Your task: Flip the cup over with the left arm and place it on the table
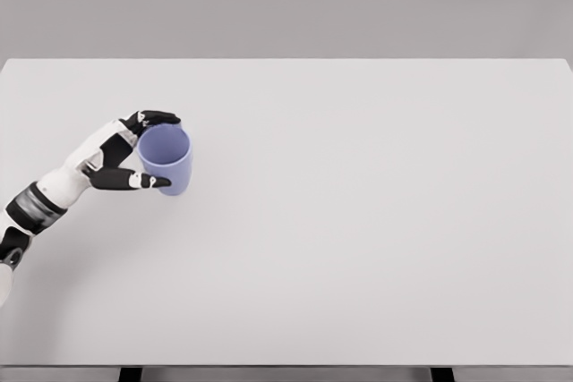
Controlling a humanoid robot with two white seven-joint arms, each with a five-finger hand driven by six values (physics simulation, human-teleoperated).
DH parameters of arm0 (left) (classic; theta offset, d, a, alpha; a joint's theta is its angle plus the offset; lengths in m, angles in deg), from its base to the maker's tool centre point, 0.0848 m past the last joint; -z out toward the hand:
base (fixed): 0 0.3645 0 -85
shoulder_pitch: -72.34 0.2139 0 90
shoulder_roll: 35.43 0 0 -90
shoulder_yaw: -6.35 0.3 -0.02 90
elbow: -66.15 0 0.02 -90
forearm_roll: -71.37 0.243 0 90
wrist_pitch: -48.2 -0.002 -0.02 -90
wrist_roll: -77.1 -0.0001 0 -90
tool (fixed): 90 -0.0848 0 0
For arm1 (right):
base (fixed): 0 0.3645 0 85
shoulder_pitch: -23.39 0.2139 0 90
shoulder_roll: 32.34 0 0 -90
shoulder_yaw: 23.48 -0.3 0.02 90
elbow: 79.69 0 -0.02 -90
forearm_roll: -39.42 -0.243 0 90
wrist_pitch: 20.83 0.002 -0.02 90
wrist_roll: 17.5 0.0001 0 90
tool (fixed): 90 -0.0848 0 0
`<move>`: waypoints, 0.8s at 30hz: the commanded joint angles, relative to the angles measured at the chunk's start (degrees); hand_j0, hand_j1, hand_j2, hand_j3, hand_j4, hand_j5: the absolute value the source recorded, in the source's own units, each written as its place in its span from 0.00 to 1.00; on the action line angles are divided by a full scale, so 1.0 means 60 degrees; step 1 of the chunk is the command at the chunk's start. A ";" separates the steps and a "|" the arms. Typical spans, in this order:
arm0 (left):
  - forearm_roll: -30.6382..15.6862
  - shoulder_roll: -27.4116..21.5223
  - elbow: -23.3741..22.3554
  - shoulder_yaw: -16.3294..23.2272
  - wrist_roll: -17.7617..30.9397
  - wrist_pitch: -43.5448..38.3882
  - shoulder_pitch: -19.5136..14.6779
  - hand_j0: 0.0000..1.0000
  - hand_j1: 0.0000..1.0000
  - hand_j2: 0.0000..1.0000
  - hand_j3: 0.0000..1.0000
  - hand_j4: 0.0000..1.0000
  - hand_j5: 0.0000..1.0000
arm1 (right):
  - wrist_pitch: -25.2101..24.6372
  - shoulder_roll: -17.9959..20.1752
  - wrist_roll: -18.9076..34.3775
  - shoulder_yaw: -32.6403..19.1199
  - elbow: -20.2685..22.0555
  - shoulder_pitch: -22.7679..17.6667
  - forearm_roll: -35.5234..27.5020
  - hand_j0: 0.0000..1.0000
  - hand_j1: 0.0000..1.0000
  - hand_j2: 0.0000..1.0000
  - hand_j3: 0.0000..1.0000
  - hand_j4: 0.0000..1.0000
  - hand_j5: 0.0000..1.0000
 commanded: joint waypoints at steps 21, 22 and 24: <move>0.0023 -0.1270 0.0246 -0.0159 0.0000 -0.0008 -0.0629 1.00 1.00 1.00 1.00 1.00 1.00 | 0.0000 0.0000 -0.0008 0.0000 0.0000 0.0000 -0.0014 1.00 1.00 1.00 1.00 1.00 1.00; 0.0082 -0.1914 0.0393 -0.0144 0.0000 -0.0008 -0.0688 1.00 1.00 1.00 1.00 1.00 1.00 | 0.0000 0.0000 -0.0008 0.0000 0.0000 -0.0014 0.0000 1.00 1.00 1.00 1.00 1.00 1.00; 0.0550 -0.3950 0.0466 0.0061 0.0000 -0.0008 -0.1142 1.00 1.00 1.00 1.00 1.00 1.00 | 0.0000 0.0000 0.0006 0.0000 0.0000 -0.0014 0.0000 1.00 1.00 1.00 1.00 1.00 1.00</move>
